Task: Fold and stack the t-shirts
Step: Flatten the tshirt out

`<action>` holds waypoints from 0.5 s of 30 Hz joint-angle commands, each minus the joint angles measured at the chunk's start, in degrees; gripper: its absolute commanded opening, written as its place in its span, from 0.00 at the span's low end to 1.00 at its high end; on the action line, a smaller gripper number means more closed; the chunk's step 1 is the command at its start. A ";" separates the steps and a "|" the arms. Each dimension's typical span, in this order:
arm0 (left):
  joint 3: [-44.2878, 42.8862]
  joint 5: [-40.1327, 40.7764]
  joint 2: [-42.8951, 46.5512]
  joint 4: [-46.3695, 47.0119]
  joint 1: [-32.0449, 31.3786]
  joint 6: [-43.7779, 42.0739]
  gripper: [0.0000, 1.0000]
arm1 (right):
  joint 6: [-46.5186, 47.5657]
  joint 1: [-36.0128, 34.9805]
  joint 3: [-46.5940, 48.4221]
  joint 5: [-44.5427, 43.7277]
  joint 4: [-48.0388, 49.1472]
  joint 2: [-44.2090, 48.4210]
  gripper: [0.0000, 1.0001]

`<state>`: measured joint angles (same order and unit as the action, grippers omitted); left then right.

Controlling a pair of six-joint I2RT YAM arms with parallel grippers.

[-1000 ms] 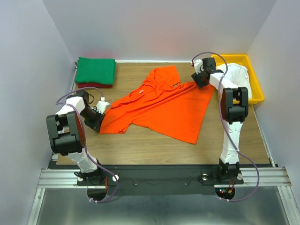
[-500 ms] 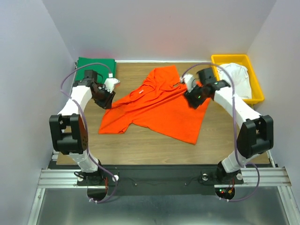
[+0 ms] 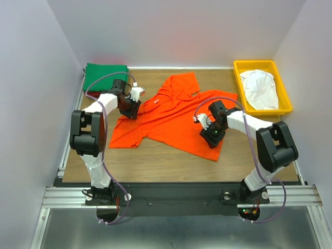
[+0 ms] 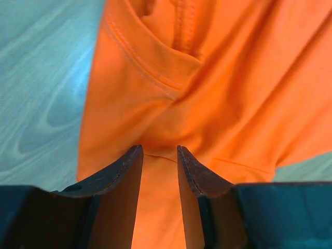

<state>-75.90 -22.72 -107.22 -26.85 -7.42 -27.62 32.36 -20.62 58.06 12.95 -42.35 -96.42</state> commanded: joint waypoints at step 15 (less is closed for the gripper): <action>19.64 8.14 15.96 -0.89 0.13 2.13 0.35 | 19.05 0.14 -26.15 -21.03 0.60 14.58 0.48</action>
<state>-59.66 -13.80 -98.61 -19.57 -7.40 -25.56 44.86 -21.37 39.99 1.85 -33.69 -80.18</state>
